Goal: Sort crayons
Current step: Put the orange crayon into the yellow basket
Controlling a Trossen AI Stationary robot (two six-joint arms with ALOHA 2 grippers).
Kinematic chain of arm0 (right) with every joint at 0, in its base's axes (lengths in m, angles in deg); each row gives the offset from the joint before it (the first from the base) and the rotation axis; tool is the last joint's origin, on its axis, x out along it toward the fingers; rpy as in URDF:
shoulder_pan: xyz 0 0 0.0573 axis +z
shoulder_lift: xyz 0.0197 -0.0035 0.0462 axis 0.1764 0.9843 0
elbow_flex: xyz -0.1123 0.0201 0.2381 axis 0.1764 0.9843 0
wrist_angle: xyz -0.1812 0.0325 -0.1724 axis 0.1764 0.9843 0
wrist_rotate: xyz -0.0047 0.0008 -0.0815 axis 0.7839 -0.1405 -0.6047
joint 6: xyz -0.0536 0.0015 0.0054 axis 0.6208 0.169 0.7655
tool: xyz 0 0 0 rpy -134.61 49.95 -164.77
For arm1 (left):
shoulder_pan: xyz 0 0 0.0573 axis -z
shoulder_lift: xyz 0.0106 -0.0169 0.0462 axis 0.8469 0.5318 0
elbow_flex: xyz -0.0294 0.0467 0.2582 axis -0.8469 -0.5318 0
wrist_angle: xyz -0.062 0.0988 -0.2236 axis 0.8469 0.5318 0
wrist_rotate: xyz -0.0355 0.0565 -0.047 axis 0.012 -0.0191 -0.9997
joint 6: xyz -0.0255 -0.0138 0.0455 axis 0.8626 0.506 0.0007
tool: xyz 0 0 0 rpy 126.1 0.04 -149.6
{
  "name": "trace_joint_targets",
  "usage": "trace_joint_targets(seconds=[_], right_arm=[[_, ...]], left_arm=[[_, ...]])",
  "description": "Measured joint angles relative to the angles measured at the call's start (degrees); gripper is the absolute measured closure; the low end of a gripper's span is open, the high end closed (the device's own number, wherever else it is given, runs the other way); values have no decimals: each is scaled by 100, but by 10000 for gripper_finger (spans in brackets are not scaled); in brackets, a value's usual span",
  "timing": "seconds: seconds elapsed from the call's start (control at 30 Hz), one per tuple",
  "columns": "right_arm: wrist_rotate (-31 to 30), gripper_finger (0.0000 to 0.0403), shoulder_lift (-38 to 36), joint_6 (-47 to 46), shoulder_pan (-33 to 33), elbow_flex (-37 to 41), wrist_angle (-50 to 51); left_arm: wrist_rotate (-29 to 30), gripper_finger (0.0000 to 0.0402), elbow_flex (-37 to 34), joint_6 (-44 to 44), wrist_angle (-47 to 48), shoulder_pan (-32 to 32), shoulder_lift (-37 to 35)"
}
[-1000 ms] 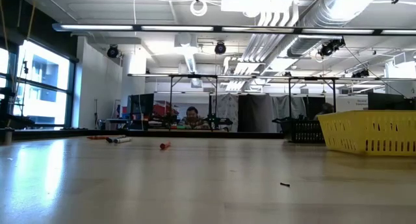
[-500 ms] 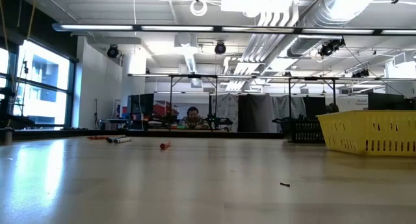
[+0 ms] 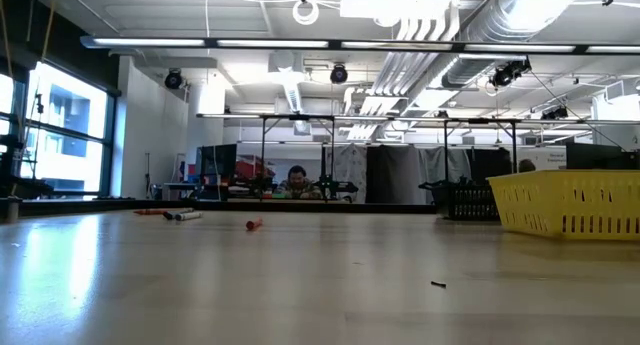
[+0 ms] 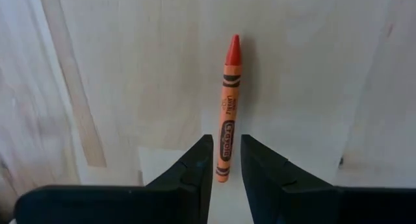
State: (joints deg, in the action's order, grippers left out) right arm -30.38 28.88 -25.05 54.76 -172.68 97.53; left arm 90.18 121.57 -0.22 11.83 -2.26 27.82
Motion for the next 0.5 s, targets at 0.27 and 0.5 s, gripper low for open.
trace_joint_targets(seconds=[0.27, 0.5], right_arm=[[31, 286, 0, -15, 0, 1, -22], [39, 286, 0, -68, 0, 1, -36]], left_arm=[[-20, 336, -241, 139, -444, 0, 0], [-22, 336, -423, 193, -500, -9, 0]])
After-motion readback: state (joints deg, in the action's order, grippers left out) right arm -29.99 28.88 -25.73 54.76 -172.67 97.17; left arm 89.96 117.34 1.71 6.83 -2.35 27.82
